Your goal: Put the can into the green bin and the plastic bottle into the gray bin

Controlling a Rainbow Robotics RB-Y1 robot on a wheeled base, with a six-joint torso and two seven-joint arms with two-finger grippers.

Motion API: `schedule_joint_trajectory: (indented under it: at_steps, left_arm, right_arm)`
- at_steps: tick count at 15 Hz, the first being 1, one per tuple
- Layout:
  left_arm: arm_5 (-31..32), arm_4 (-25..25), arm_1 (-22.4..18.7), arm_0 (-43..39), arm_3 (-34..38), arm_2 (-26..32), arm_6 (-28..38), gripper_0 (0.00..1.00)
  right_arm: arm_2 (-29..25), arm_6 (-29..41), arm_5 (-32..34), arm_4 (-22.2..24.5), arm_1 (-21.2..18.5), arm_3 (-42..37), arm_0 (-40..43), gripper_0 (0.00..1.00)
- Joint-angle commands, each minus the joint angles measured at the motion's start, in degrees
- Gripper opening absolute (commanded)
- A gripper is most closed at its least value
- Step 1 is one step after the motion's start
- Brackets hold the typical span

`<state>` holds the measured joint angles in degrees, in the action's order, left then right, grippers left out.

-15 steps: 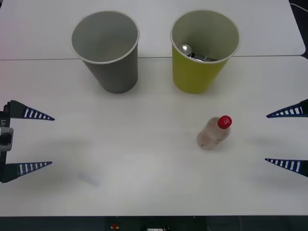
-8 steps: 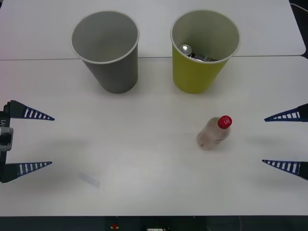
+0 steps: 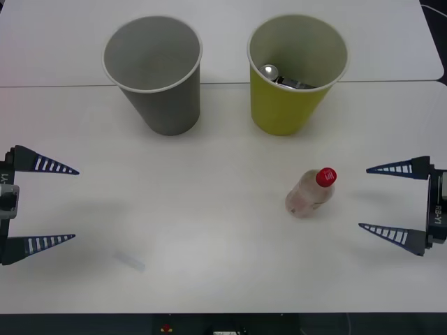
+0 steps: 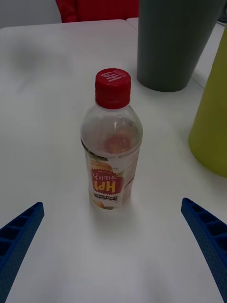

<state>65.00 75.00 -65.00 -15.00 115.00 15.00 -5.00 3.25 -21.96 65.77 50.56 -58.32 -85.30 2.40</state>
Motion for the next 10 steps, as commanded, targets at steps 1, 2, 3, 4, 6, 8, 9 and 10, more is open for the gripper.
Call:
schedule_joint_trajectory:
  at_steps: [1,2,3,4,6,8,9,10]
  left_arm:
    - [0.0,0.0,0.0,0.0,0.0,0.0,0.0,1.0]
    - [0.0,0.0,0.0,0.0,0.0,0.0,0.0,1.0]
    - [0.0,0.0,0.0,0.0,0.0,0.0,0.0,1.0]
    - [0.0,0.0,0.0,0.0,0.0,0.0,0.0,1.0]
    - [0.0,0.0,0.0,0.0,0.0,0.0,0.0,1.0]
    - [0.0,0.0,0.0,0.0,0.0,0.0,0.0,1.0]
    - [0.0,0.0,0.0,0.0,0.0,0.0,0.0,1.0]
    - [0.0,0.0,0.0,0.0,0.0,0.0,0.0,1.0]
  right_arm:
    - [1.2,-1.6,1.0,-0.5,2.9,4.1,-2.1,1.0]
    - [1.4,-1.8,1.3,-0.5,3.7,5.0,-2.6,1.0]
    - [2.0,-2.0,1.5,-0.5,5.1,6.3,-3.2,1.0]
    - [2.1,-2.1,1.6,-0.5,6.1,7.2,-3.5,1.0]
    - [2.5,-2.7,3.0,-0.5,9.2,10.4,-5.0,1.0]
    - [3.0,-3.4,4.8,-0.5,12.0,14.2,-6.9,1.0]
    - [3.2,-3.7,5.2,-0.5,13.2,15.5,-7.5,1.0]
    - [3.3,-4.1,5.2,-0.5,14.1,16.1,-7.8,1.0]
